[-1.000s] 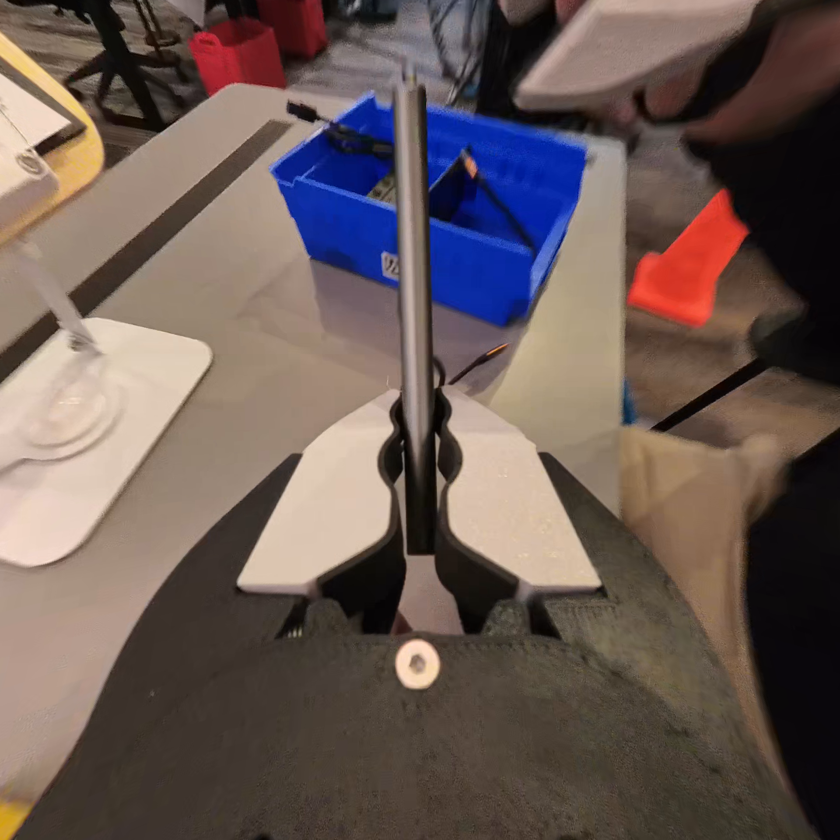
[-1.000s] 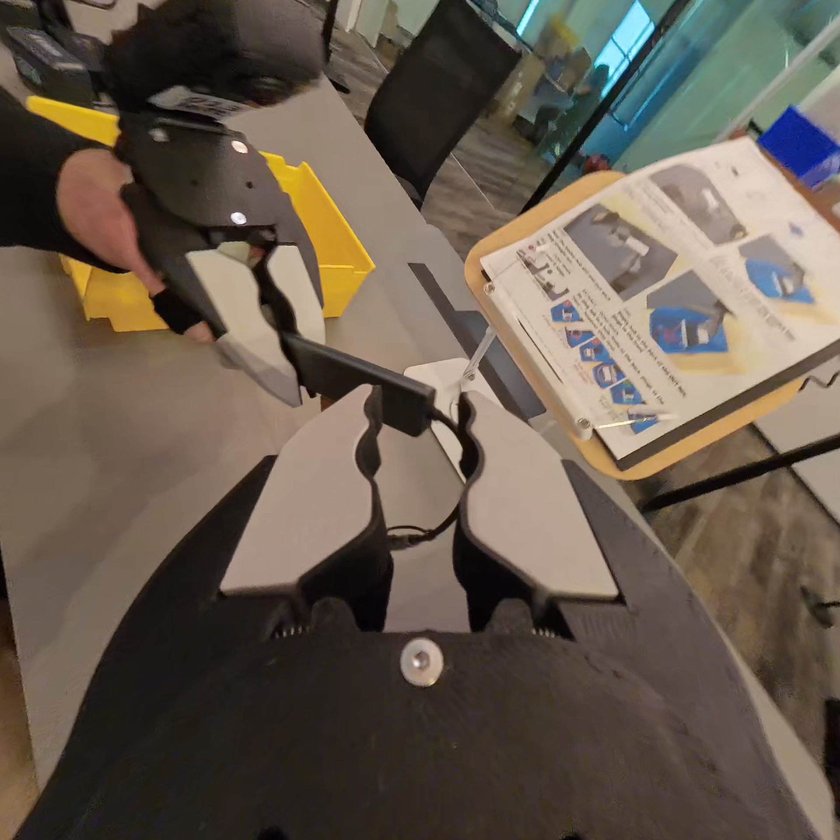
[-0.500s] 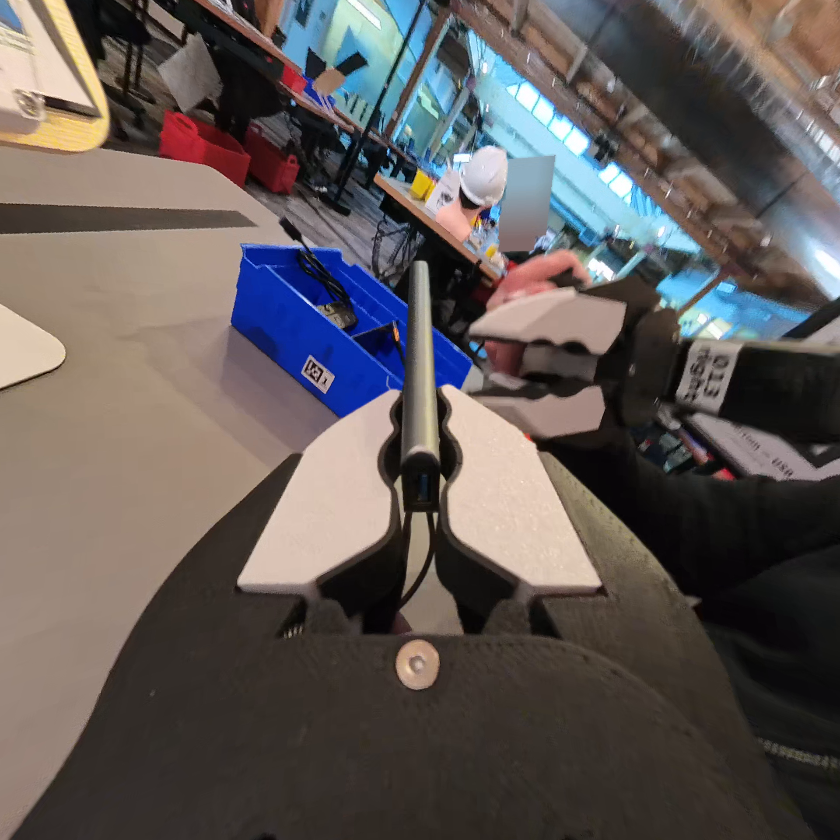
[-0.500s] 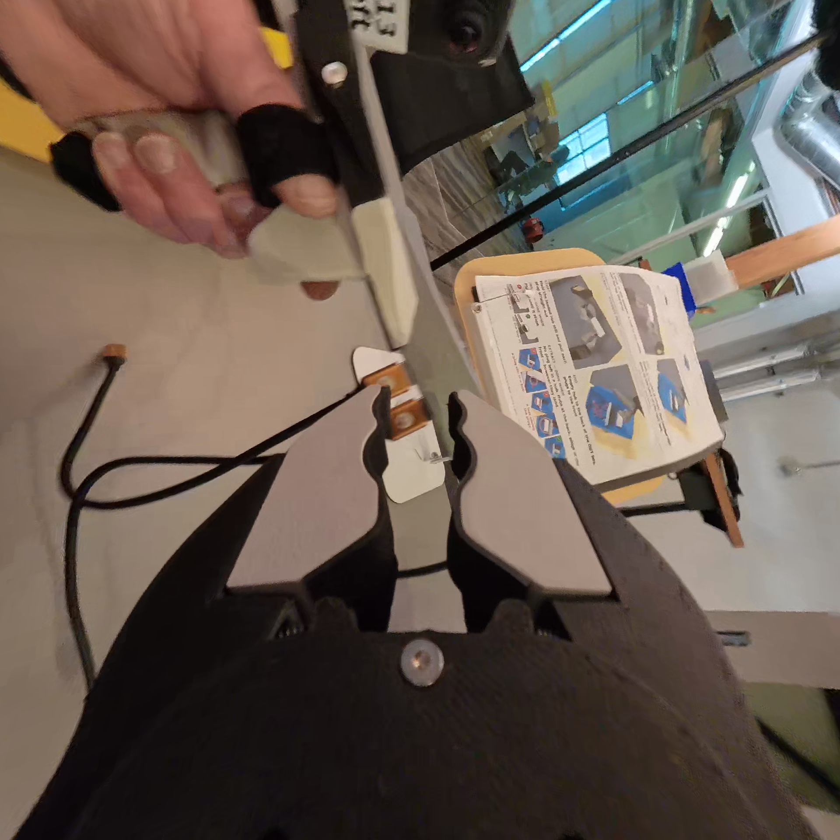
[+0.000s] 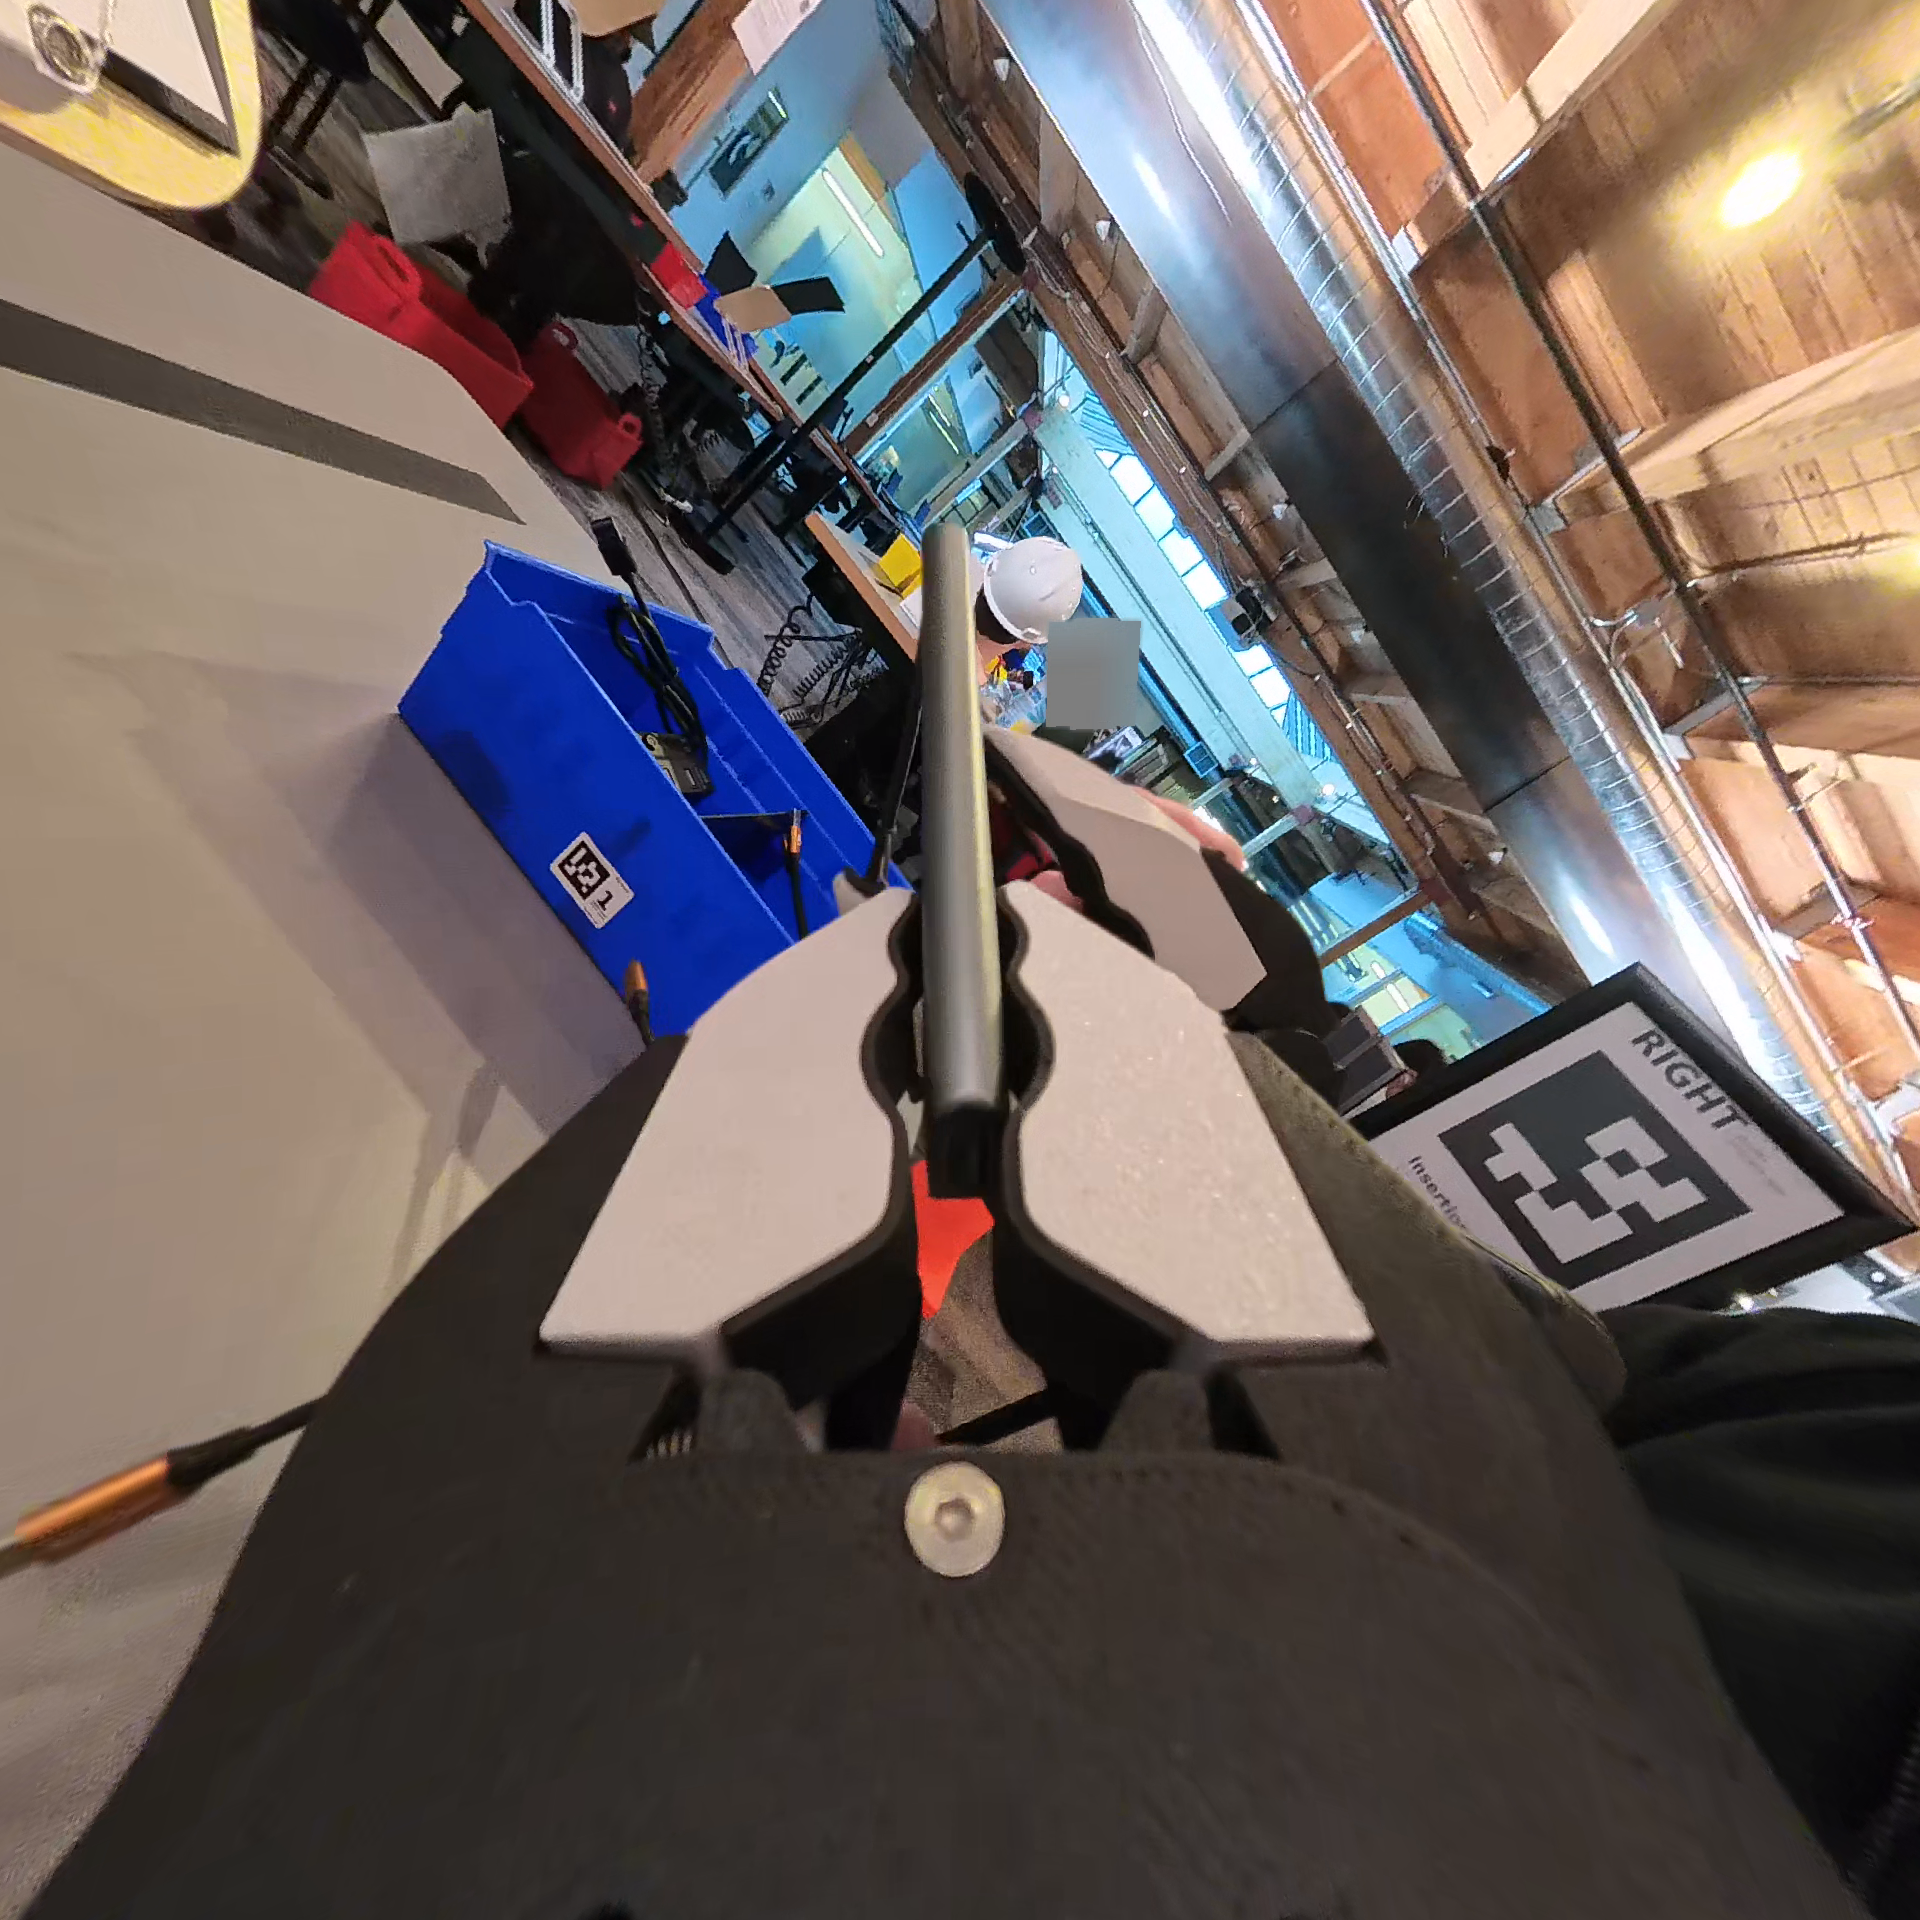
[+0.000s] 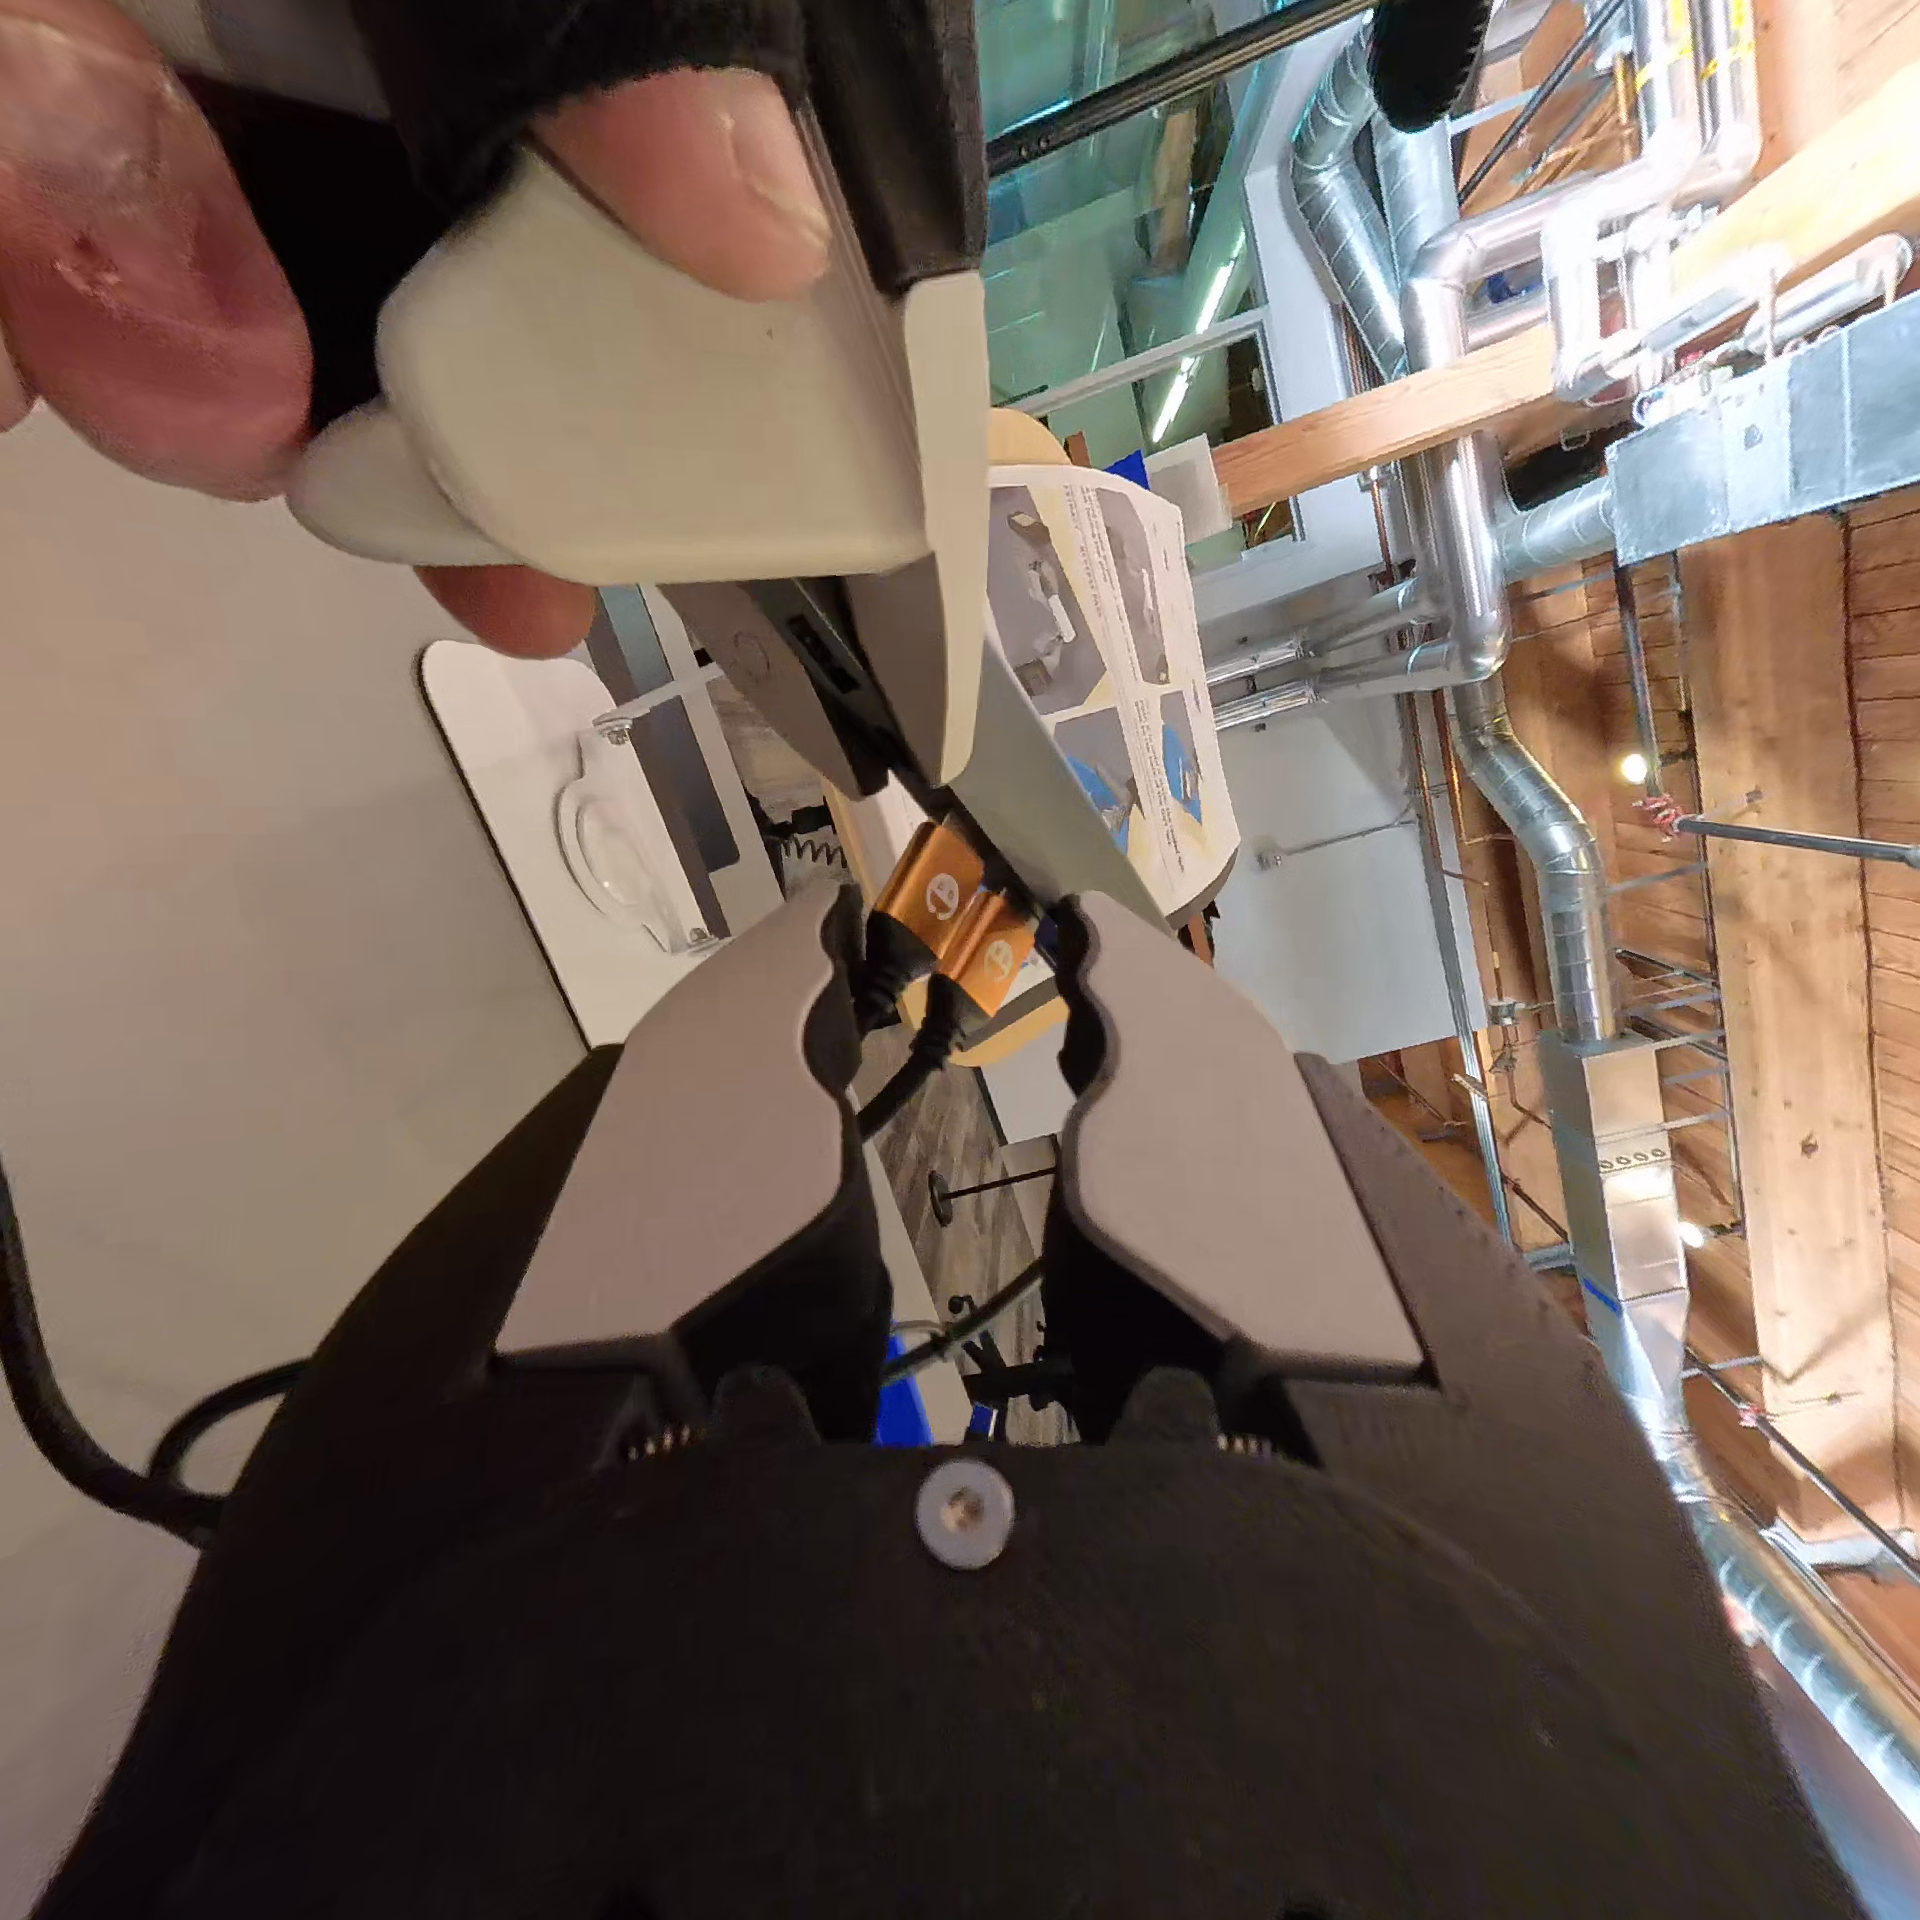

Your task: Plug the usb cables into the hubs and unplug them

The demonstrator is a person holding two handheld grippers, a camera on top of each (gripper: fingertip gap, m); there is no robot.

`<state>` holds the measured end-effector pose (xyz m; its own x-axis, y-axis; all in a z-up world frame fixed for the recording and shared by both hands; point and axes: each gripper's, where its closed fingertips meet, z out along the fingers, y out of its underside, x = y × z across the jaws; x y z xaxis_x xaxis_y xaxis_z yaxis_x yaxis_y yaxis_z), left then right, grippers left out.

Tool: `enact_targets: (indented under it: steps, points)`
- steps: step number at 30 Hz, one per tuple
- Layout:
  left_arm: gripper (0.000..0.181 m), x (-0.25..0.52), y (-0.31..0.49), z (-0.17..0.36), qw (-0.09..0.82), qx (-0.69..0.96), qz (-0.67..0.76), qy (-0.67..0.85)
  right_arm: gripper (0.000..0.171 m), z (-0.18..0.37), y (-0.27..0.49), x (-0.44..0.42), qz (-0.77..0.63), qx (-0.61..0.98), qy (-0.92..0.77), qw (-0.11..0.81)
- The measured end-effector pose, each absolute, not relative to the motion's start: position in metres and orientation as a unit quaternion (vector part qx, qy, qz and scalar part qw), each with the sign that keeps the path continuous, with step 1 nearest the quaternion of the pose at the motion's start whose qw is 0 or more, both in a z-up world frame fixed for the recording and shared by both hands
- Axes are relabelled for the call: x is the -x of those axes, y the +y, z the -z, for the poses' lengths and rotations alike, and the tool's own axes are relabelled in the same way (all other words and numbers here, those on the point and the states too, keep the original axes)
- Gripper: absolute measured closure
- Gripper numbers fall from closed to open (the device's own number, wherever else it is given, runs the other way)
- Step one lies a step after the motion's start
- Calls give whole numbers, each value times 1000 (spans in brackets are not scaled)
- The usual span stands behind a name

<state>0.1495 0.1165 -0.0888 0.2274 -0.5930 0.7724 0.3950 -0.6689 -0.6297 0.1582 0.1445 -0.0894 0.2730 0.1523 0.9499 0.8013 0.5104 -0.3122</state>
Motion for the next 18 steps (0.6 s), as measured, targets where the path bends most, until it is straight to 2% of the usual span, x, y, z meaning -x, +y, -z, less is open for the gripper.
enact_targets:
  steps: [3,5,14,18]
  points:
    - [169,-152,115,90,394,677,618,65,148,91,143,-160,220,440,-563,664]
    - [161,-156,113,90,388,677,622,67,158,92,144,-163,216,448,-568,655]
    - [126,-167,98,75,451,681,546,186,165,88,147,-170,108,495,-565,651]
    - [120,-163,91,60,502,671,486,248,165,78,151,-183,61,506,-558,655]
